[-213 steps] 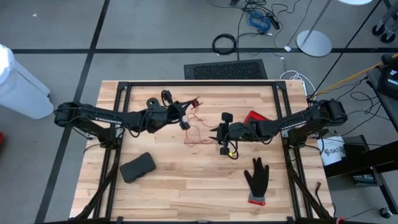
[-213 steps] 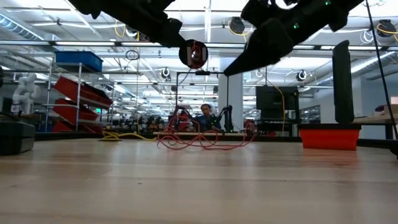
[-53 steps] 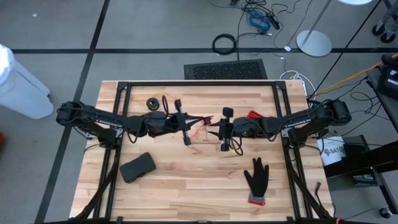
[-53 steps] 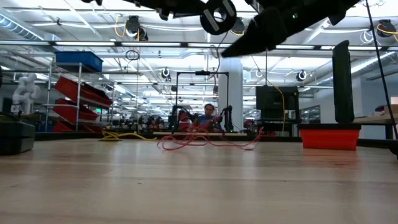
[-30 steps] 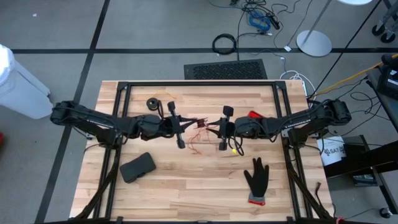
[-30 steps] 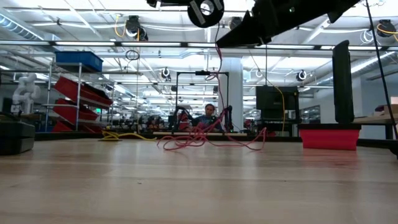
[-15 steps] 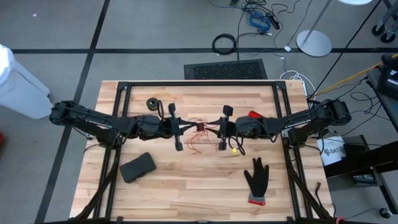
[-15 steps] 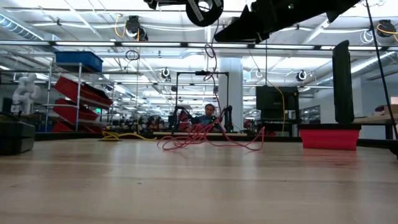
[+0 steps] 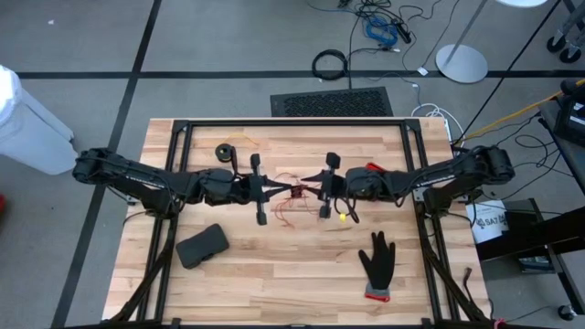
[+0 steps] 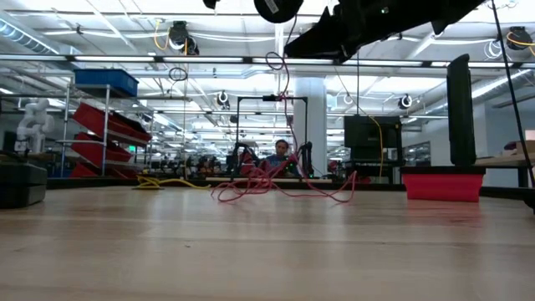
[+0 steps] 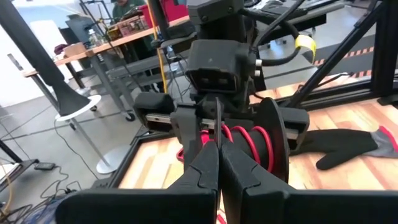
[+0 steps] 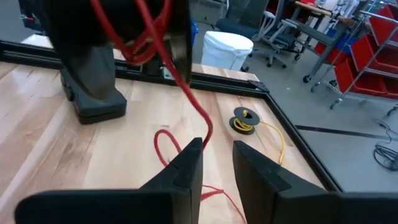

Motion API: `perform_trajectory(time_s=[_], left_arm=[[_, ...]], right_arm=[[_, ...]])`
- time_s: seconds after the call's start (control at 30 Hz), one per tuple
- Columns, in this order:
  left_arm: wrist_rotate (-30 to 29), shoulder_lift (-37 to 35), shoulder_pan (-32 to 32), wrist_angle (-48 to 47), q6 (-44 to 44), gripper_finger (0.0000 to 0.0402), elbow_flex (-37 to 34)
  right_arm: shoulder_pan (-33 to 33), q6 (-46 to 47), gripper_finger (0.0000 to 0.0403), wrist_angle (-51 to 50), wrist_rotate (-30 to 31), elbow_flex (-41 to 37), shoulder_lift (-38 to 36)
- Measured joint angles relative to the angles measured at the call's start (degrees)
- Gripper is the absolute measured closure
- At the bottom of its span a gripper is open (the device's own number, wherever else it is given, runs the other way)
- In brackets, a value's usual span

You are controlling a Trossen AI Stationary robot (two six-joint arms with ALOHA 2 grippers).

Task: Coil cords
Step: Uncoil the red wire from the black spool

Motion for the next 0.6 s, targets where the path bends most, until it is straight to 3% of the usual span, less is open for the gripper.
perform_trajectory(time_s=[0.27, 0.6], left_arm=[[0.81, 0.0, 0.0, -1.09, -0.38, 0.0401, 0.0], [0.2, 0.0, 0.02, -4.74, -0.51, 0.0401, 0.0]], right_arm=[[0.0, -2.24, 0.0398, 1.71, -0.01, -0.02, 2.5], [0.0, -0.27, 0.0383, -1.28, 0.58, -0.02, 2.65]])
